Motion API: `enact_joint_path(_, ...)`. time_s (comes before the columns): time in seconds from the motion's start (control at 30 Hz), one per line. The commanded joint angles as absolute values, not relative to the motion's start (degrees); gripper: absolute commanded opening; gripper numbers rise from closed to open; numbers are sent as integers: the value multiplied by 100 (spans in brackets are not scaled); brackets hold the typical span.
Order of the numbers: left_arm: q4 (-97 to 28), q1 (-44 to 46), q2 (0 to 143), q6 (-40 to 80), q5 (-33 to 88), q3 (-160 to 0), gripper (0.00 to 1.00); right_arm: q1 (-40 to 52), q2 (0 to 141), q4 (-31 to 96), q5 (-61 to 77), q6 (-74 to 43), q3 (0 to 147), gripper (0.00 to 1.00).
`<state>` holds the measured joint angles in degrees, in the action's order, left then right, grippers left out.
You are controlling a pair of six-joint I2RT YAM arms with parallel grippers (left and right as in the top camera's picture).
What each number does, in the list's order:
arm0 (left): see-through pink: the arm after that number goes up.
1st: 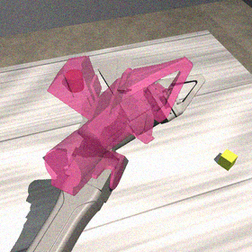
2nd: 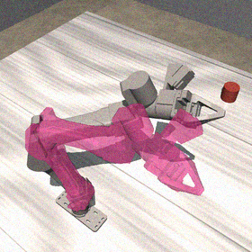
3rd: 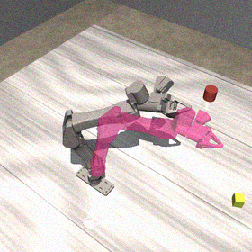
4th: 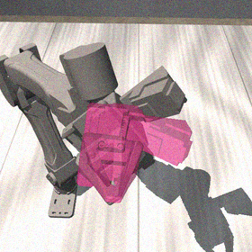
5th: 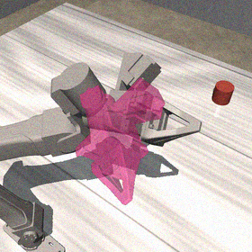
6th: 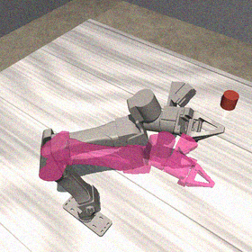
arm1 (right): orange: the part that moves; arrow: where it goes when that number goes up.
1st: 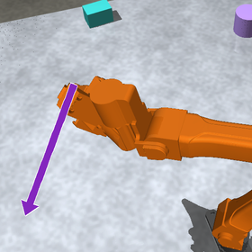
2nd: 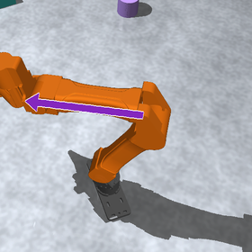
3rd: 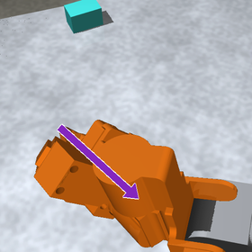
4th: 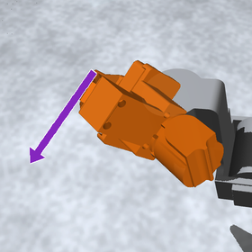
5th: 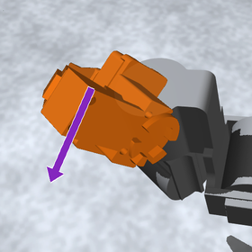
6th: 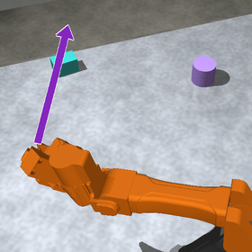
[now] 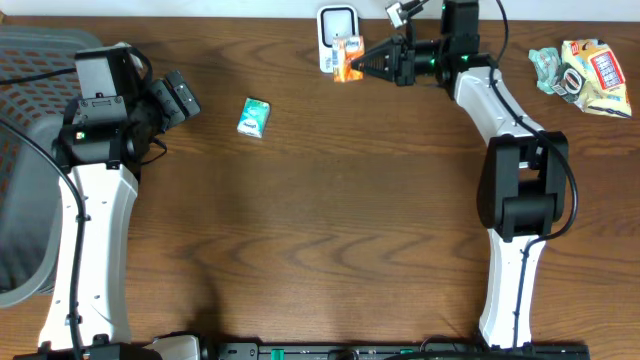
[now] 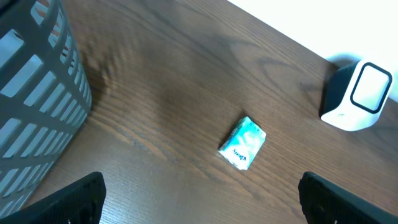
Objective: Scan the item barcode
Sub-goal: 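Lift the orange Kleenex pack and hold it before the scanner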
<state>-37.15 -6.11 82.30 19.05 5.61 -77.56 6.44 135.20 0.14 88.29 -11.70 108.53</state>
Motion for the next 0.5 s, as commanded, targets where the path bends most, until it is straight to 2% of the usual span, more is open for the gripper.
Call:
enact_joint_path(0.0, -3728, -620, 8235, 1890, 484, -7776, 98, 622, 13388, -290, 8954, -2040, 10875, 1)
enact_joint_path(0.4, -3730, -620, 8235, 1890, 484, -7776, 98, 711, 13384, -395, 8917, -1890, 10864, 1)
enact_joint_path(0.47, -3728, -620, 8235, 1890, 484, -7776, 98, 786, 13384, -172, 8466, -1874, 10829, 1)
